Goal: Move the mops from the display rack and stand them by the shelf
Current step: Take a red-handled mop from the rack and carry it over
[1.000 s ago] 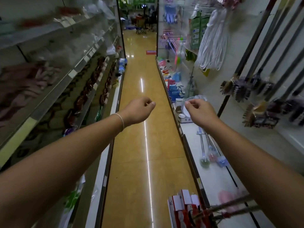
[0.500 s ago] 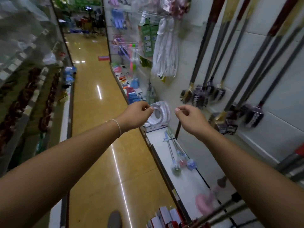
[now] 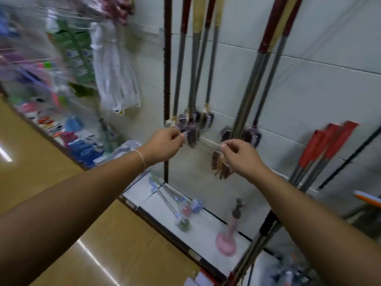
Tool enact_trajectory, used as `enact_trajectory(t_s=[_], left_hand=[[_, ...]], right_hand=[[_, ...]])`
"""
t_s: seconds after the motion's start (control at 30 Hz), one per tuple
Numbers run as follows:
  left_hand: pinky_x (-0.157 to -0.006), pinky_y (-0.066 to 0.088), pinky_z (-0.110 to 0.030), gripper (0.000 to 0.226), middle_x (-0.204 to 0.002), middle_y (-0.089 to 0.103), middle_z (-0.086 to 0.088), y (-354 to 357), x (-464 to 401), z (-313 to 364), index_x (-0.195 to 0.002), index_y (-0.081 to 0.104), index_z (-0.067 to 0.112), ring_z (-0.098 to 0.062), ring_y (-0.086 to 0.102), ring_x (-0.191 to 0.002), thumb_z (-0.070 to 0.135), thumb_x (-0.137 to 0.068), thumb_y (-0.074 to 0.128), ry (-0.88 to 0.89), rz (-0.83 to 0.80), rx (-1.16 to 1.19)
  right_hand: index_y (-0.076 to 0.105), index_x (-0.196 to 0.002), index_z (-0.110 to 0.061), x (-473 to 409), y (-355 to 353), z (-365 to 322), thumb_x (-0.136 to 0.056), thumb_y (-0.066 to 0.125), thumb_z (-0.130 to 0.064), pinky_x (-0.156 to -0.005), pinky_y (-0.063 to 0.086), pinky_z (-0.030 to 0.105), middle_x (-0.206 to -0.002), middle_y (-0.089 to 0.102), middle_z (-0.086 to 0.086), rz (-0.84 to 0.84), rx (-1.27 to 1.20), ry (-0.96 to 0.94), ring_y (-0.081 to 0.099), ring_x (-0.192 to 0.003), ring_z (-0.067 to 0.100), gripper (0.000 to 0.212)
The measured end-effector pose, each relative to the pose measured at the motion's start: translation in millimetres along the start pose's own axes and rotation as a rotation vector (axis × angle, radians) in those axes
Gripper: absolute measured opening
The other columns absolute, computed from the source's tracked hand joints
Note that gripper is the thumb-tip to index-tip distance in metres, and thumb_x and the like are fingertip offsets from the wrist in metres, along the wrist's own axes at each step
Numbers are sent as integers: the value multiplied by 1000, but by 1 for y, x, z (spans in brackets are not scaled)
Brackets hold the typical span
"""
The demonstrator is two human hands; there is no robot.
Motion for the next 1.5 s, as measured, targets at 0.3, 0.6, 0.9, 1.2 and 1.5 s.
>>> enact_trajectory(t_s=[0.3,0.6,0.9,1.2,1.5], left_hand=[[-61,53,-32,28,-78,71,-8,101,-44,34,-79,64,13,-19,67,-69,26,-99,49,232,-365,92],[-57,46,-22,16,-84,69,-6,223,-42,51,-87,63,15,-16,63,-68,21,-97,52,263,-652,164],[-72,42,-21,19,-89,65,-4,303,-25,17,-105,68,10,-18,59,-81,16,-92,55,166,-570,49],[-83,44,-23,28,-115,65,-15,360,8,-47,-121,60,7,-29,61,-102,13,-96,50,-75,-546,38],[-76,44,-25,29,-114,64,-12,403,6,-62,-123,59,9,-23,58,-90,17,-96,49,-95,-553,-13]], right_hand=[[71,-108,-12,42,-55,75,-98,57,-34,-75,43,26,-91,68,2,235,116,257,62,-86,17,28],[69,-111,-9,100,-102,146,-100,54,-32,-61,41,17,-91,67,2,361,163,499,59,-78,13,29],[68,-116,-8,88,-99,236,-101,52,-33,-88,46,31,-110,68,12,220,149,633,62,-103,26,33],[69,-104,3,46,-75,327,-99,54,-32,-65,45,33,-77,62,12,132,173,704,56,-71,25,38],[48,-59,-14,16,-56,373,-91,62,-40,-62,48,32,-57,49,4,188,236,705,54,-61,23,44]])
Point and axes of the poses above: each hand's wrist, its own x-axis away from the middle knuckle, its own y-axis out of the palm, z = x × y, the point moved 5 cm from there along -x, towards the middle knuckle
